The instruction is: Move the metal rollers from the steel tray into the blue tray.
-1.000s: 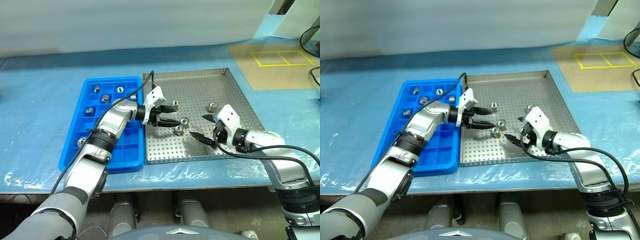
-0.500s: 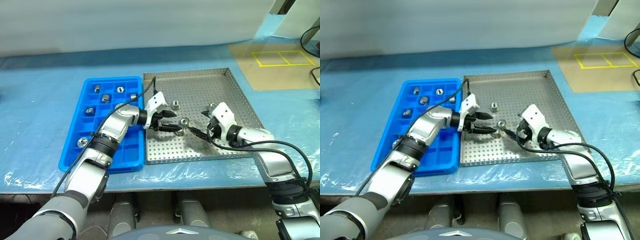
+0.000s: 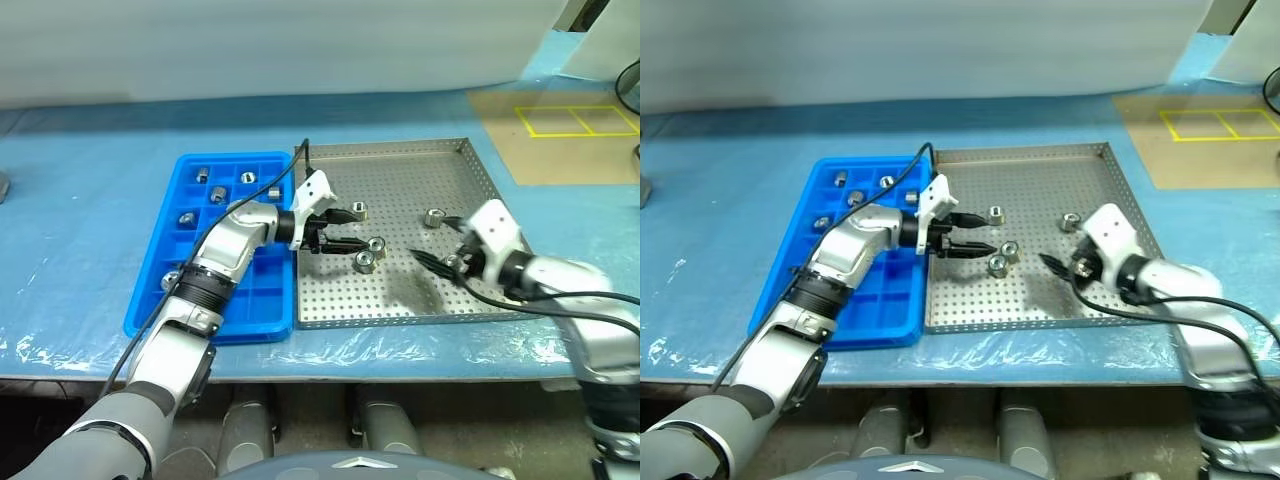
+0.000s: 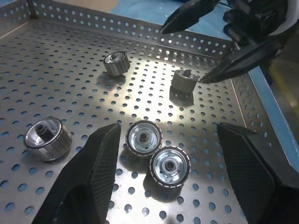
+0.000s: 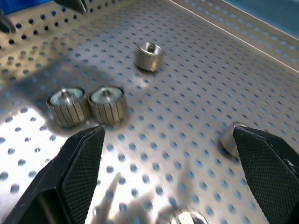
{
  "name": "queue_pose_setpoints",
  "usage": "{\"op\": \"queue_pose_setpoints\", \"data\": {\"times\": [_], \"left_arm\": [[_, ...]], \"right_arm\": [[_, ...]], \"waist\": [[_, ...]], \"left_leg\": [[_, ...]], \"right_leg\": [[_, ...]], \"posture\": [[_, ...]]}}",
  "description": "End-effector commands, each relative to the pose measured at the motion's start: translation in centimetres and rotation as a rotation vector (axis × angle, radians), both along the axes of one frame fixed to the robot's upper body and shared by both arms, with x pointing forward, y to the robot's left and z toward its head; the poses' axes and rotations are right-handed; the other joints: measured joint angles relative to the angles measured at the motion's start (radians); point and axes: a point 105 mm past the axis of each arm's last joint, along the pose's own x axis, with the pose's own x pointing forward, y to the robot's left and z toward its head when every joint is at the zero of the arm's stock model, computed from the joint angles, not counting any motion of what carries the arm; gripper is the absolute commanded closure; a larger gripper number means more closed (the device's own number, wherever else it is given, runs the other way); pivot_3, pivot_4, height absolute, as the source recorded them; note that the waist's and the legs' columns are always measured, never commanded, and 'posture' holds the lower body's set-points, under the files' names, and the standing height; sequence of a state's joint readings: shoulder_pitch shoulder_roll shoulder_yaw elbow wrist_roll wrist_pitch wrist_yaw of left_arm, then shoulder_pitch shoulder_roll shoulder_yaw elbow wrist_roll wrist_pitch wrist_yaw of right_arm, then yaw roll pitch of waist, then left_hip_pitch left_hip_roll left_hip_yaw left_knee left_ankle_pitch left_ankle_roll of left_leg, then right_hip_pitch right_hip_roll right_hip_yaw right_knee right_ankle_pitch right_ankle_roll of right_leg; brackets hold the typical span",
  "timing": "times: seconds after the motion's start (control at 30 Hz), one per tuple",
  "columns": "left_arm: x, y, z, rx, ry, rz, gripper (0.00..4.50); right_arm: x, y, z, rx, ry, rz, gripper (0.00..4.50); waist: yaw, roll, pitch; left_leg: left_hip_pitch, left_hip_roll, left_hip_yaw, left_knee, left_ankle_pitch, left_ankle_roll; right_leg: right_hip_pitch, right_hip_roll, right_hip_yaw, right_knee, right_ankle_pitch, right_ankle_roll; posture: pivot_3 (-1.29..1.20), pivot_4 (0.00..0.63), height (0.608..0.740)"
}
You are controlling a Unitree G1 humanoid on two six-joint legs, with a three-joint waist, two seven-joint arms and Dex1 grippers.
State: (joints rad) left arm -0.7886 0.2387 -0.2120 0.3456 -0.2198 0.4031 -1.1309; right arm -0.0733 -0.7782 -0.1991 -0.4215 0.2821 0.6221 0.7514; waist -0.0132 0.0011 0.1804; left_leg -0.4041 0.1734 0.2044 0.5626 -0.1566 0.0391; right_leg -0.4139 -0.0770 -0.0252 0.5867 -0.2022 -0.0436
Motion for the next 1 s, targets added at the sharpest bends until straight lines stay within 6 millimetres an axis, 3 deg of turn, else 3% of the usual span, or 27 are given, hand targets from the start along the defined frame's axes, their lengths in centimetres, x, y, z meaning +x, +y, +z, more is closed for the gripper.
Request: {"op": "queue_pose_setpoints", "data": {"times": [0.03, 0.2, 0.4, 0.53, 0.7, 0.8, 0.9, 1.0], "left_arm": [[-0.7, 0.3, 2.1, -0.051, -0.09, -0.059, 1.06], [-0.2, 0.9, 1.9, -0.027, -0.128, -0.054, 1.06], [-0.2, -2.1, 1.8, -0.035, -0.151, -0.112, 1.06], [-0.1, -3.2, 1.4, -0.024, -0.142, -0.147, 1.06], [1.8, -3.7, 0.9, 0.021, -0.159, -0.073, 1.06], [4.2, -3.2, 1.2, 0.05, -0.164, 0.046, 1.06], [3.5, -2.7, 1.7, 0.036, -0.136, -0.041, 1.06], [2.6, -2.6, -0.5, 0.128, -0.142, -0.096, 1.06]], "right_arm": [[-1.0, -0.2, 0.9, -0.005, -0.016, 0.004, 0.0], [-1.3, -0.9, 0.8, 0.03, -0.019, -0.056, 0.0], [-2.4, -2.2, 2.5, 0.088, -0.055, -0.137, 0.0], [-3.4, -2.0, 2.6, 0.084, -0.05, -0.144, 0.0], [-3.8, -1.1, 1.8, 0.099, -0.051, -0.164, 0.0], [-3.9, -0.7, 1.6, 0.114, -0.055, -0.171, 0.0], [-3.8, -0.9, 1.4, 0.115, -0.054, -0.187, 0.0], [-3.5, -0.8, 1.3, 0.105, -0.055, -0.176, 0.0]], "waist": [[-0.004, 0.0, 0.0], [-0.01, 0.0, 0.0], [-0.001, 0.001, 0.0], [-0.007, 0.0, 0.0], [-0.033, 0.001, 0.0], [-0.048, 0.001, 0.0], [-0.057, 0.001, 0.0], [-0.058, 0.001, 0.0]], "left_leg": [[0.001, 0.0, 0.0, 0.0, 0.0, -0.001], [0.002, 0.0, 0.0, 0.001, 0.0, -0.002], [0.0, -0.002, 0.0, 0.002, 0.0, -0.001], [-0.001, -0.002, 0.0, 0.001, -0.001, 0.002], [-0.001, -0.001, 0.0, 0.001, -0.001, 0.001], [-0.001, -0.002, -0.001, 0.002, -0.002, 0.0], [-0.002, -0.002, -0.001, 0.003, -0.002, 0.0], [-0.002, -0.002, -0.001, 0.002, -0.002, 0.0]], "right_leg": [[0.0, 0.0, 0.0, 0.0, 0.0, 0.0], [0.0, 0.0, 0.0, 0.0, -0.004, 0.007], [0.001, -0.001, 0.0, 0.0, -0.002, 0.005], [0.001, -0.001, 0.0, -0.003, -0.001, 0.002], [0.0, 0.0, 0.0, -0.003, -0.003, 0.006], [0.001, 0.0, 0.0, -0.003, -0.005, 0.01], [0.001, 0.0, 0.0, -0.003, -0.004, 0.012], [0.001, 0.0, 0.0, -0.004, -0.004, 0.012]], "posture": [[-0.4, 0.15, 0.74], [-0.41, 0.15, 0.74], [-0.46, 0.15, 0.74], [-0.51, 0.15, 0.74], [-0.55, 0.15, 0.74], [-0.55, 0.15, 0.74], [-0.55, 0.15, 0.74], [-0.54, 0.15, 0.74]]}}
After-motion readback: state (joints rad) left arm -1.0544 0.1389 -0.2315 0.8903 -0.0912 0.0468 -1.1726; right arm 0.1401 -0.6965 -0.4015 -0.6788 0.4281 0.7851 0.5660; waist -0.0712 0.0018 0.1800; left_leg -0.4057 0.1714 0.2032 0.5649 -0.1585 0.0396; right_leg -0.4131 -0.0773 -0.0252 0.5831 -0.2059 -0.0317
